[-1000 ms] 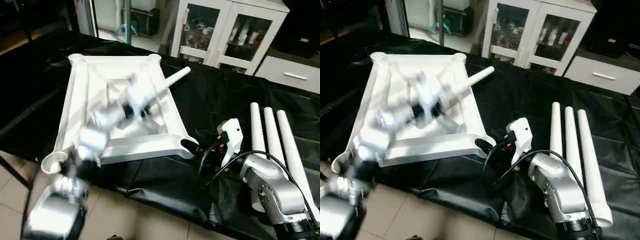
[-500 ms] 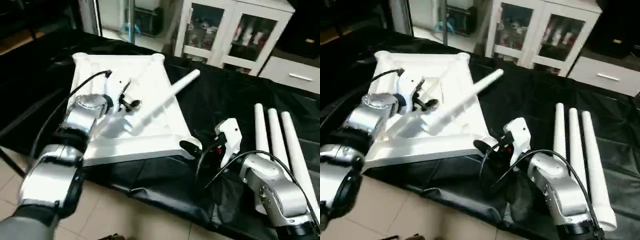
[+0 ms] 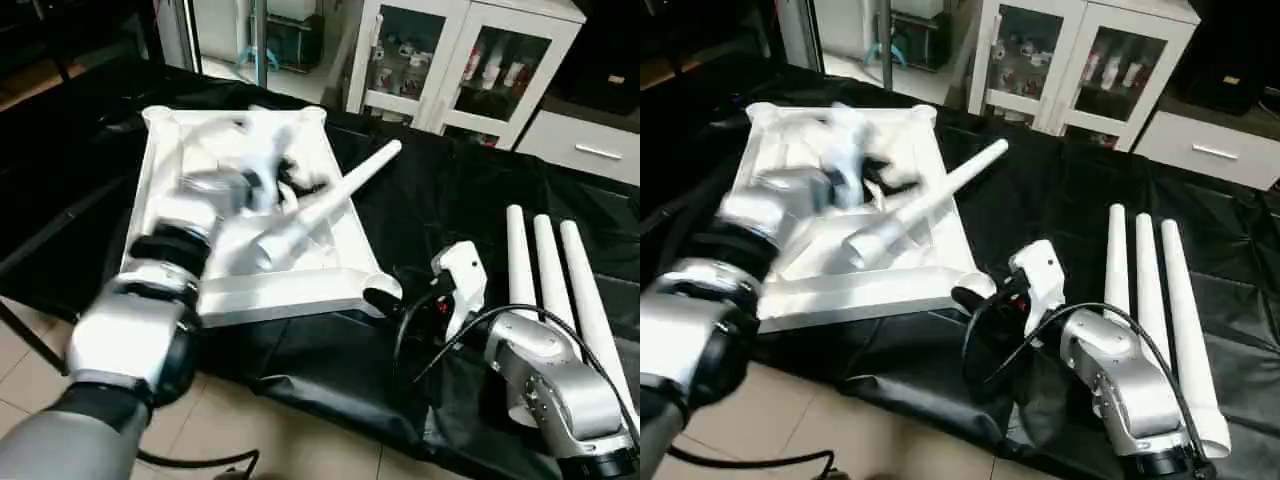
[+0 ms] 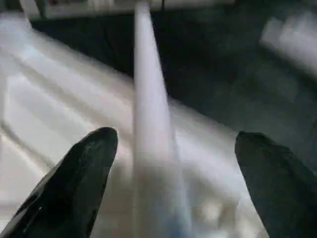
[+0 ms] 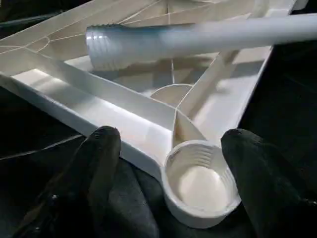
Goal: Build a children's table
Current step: Pick table leg
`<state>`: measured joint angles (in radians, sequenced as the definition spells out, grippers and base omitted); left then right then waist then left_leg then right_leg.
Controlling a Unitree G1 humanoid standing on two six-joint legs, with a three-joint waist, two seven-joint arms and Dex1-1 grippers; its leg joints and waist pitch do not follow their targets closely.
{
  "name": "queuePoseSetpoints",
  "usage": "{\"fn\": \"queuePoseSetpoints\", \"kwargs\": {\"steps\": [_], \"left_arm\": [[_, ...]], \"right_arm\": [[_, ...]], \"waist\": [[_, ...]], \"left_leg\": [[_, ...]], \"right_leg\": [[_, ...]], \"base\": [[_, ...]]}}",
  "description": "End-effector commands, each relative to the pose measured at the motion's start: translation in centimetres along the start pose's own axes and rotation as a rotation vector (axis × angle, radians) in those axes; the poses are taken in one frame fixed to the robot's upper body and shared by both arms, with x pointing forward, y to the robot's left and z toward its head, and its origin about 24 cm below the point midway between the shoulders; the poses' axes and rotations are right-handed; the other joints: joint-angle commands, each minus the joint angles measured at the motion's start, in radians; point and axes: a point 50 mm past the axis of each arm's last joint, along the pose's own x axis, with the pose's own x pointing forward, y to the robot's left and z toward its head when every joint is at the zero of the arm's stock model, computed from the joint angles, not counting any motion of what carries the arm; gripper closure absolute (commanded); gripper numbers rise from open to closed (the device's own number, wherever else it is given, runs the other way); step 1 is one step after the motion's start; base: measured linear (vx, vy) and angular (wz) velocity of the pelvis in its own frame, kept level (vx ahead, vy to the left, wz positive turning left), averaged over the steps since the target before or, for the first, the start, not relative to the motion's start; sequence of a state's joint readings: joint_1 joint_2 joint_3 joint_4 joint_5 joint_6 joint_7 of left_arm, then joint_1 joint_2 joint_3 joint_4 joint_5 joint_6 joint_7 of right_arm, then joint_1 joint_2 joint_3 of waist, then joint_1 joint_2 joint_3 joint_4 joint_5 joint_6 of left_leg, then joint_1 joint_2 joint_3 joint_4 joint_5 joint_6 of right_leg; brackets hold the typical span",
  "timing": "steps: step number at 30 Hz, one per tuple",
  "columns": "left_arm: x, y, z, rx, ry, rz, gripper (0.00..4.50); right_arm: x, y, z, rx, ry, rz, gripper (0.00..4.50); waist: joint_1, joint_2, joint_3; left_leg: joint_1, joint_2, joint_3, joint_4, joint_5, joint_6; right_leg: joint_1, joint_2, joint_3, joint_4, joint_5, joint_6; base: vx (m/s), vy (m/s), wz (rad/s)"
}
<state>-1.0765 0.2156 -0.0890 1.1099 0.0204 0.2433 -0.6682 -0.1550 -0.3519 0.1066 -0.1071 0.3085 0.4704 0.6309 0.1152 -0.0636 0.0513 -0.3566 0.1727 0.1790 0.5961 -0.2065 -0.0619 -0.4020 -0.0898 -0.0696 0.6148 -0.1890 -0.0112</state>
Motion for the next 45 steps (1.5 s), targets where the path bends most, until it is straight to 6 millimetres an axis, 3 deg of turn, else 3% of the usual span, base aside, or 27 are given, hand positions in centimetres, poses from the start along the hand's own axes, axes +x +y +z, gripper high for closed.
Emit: {"fn": "queuePoseSetpoints", "kwargs": {"steps": [1, 7, 9, 10, 14, 15, 18, 20, 35, 42, 45], "left_arm": [[0.1, 0.3, -1.4, 0.092, 0.086, 0.065, 0.27], [-0.2, 1.0, -3.4, 0.170, 0.207, 0.135, 0.27], [-0.3, 1.0, -3.5, 0.170, 0.218, 0.131, 0.27], [-0.4, 1.1, -3.6, 0.171, 0.226, 0.127, 0.27], [-0.5, 1.2, -3.6, 0.180, 0.234, 0.126, 0.27], [-0.5, 1.2, -3.6, 0.180, 0.234, 0.126, 0.53], [-0.6, 1.4, -3.3, 0.186, 0.226, 0.126, 0.61], [-0.6, 1.4, -3.2, 0.189, 0.219, 0.124, 0.97], [-0.8, 1.7, -2.9, 0.115, 0.158, 0.135, 2.36], [-0.5, 1.1, -3.8, 0.141, 0.174, 0.110, 2.51], [-0.5, 1.2, -3.0, 0.123, 0.117, 0.121, 2.53]], "right_arm": [[-0.2, -0.1, 0.2, -0.013, 0.003, -0.006, 0.94], [-0.3, 0.1, 0.1, -0.015, 0.010, 0.005, 0.94], [-0.3, 0.1, 0.1, -0.016, 0.011, 0.006, 0.94], [-0.3, 0.1, 0.1, -0.017, 0.012, 0.006, 0.94], [-0.3, 0.0, 0.1, -0.021, 0.012, 0.007, 0.94], [-0.3, 0.0, 0.1, -0.022, 0.012, 0.007, 0.94], [-0.2, -0.2, 0.1, -0.027, 0.012, 0.002, 0.94], [-0.2, -0.3, 0.2, -0.028, 0.012, 0.000, 0.94], [0.0, -0.7, 0.0, -0.037, 0.018, -0.020, 0.94], [0.1, -0.8, -0.1, -0.050, 0.028, -0.023, 0.94], [0.1, -1.2, 0.7, -0.031, -0.022, -0.059, 0.94]], "waist": [[0.004, 0.005, -0.064], [0.003, 0.010, -0.065], [0.003, 0.006, -0.065], [0.006, 0.010, -0.065], [0.010, 0.007, -0.063], [0.010, 0.007, -0.063], [0.012, 0.007, -0.063], [0.013, 0.007, -0.063], [0.016, 0.006, -0.062], [0.015, 0.004, -0.063], [0.015, 0.007, -0.063]], "left_leg": [[0.005, 0.056, -0.024, -0.068, -0.075, 0.059], [0.009, 0.058, -0.025, -0.068, -0.078, 0.058], [0.010, 0.059, -0.024, -0.068, -0.073, 0.058], [0.012, 0.060, -0.024, -0.068, -0.072, 0.059], [0.011, 0.059, -0.023, -0.069, -0.088, 0.055], [0.011, 0.059, -0.023, -0.069, -0.088, 0.055], [0.010, 0.059, -0.024, -0.069, -0.081, 0.054], [0.010, 0.058, -0.024, -0.069, -0.079, 0.055], [0.011, 0.059, -0.023, -0.070, -0.088, 0.049], [0.009, 0.058, -0.023, -0.068, -0.063, 0.064], [0.011, 0.059, -0.023, -0.070, -0.080, 0.058]], "right_leg": [[0.068, -0.076, 0.051, -0.057, 0.008, -0.228], [0.063, -0.073, 0.051, -0.056, 0.018, -0.234], [0.062, -0.074, 0.050, -0.055, 0.031, -0.243], [0.060, -0.075, 0.051, -0.054, 0.036, -0.250], [0.062, -0.077, 0.051, -0.056, 0.013, -0.250], [0.062, -0.077, 0.051, -0.056, 0.013, -0.250], [0.062, -0.078, 0.051, -0.055, 0.014, -0.246], [0.061, -0.076, 0.051, -0.055, 0.017, -0.245], [0.060, -0.078, 0.051, -0.056, 0.002, -0.242], [0.061, -0.077, 0.051, -0.053, 0.036, -0.249], [0.059, -0.077, 0.051, -0.055, 0.016, -0.248]], "base": [[0.000, 0.000, 0.00], [0.000, 0.000, 0.00], [0.000, 0.000, 0.00], [0.000, 0.000, 0.00], [0.000, 0.000, 0.00], [0.000, 0.000, 0.00], [0.000, 0.000, 0.00], [0.000, 0.000, 0.00], [0.000, 0.000, 0.00], [0.000, 0.000, 0.00], [0.000, 0.000, 0.00]]}}
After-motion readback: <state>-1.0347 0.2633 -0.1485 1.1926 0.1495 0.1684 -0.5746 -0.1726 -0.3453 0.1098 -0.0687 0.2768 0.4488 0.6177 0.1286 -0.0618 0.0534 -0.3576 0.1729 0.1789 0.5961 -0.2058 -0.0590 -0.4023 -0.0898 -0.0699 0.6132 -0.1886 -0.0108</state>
